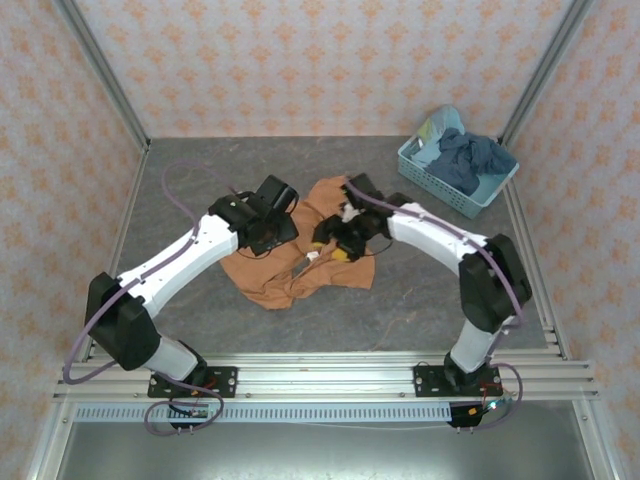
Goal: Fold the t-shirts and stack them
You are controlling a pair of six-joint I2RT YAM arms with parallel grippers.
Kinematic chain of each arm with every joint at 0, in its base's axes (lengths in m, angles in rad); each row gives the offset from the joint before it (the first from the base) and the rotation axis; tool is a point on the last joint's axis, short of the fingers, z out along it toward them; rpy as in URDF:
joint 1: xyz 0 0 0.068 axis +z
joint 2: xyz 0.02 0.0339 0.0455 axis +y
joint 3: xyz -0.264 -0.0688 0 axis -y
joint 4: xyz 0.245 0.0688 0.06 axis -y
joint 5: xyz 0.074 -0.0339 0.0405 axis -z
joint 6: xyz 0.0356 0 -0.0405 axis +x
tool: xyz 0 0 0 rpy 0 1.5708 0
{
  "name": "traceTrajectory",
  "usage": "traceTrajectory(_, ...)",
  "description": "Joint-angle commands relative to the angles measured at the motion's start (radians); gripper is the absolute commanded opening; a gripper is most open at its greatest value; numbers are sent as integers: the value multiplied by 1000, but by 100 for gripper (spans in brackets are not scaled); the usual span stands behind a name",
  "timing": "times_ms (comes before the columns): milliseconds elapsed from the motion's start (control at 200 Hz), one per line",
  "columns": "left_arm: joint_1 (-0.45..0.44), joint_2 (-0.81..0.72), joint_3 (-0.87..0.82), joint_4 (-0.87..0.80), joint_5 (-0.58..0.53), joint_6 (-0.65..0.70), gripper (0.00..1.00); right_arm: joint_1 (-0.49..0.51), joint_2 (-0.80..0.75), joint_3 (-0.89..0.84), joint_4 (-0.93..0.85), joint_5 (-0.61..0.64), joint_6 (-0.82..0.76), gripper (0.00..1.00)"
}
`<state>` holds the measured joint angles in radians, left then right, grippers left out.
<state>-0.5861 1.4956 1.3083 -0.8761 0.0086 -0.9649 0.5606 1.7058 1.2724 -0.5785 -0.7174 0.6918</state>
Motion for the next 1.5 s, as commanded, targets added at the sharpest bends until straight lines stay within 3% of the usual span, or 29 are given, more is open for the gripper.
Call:
traceTrajectory(0, -93, 105, 53, -22, -4, 56, 62, -171, -107, -66, -72, 68, -15, 63)
traceTrajectory(255, -299, 475, 321, -121, 51, 57, 71, -419, -121, -101, -111, 220, -20, 60)
traceTrajectory(320, -333, 563, 404, -162, 43, 76, 77, -443, -111, -93, -106, 232, -14, 60)
traceTrajectory(530, -372, 781, 615, -254, -33, 156, 78, -465, -81, -71, -88, 236, -15, 60)
traceTrajectory(616, -372, 851, 668, -281, -70, 189, 71, -467, -85, -81, -76, 226, -11, 59)
traceTrajectory(656, -373, 868, 676, -286, -85, 203, 56, -467, -87, -87, -74, 223, -9, 59)
traceTrajectory(671, -373, 872, 677, -289, -95, 206, 45, -467, -89, -89, -72, 222, -9, 59)
traceTrajectory(721, -372, 871, 669, -301, -136, 212, 14, -467, -89, -96, -69, 220, -7, 59)
traceTrajectory(756, -370, 857, 660, -310, -174, 215, 0, -467, -91, -100, -65, 221, -6, 58)
traceTrajectory(971, -284, 584, 636, -239, -219, 246, 0, -467, -97, -121, -30, 215, 18, 53)
traceTrajectory(1246, -114, 471, 1021, -271, -113, 331, 0, -444, -140, -220, 8, 194, 81, 48)
traceTrajectory(1356, -6, 421, 1114, -268, -87, 314, 0, -380, -162, -261, 31, 195, 127, 47)
traceTrajectory(1496, 115, 297, 1104, -199, -90, 303, 0, -256, -155, -284, 94, 197, 224, 47)
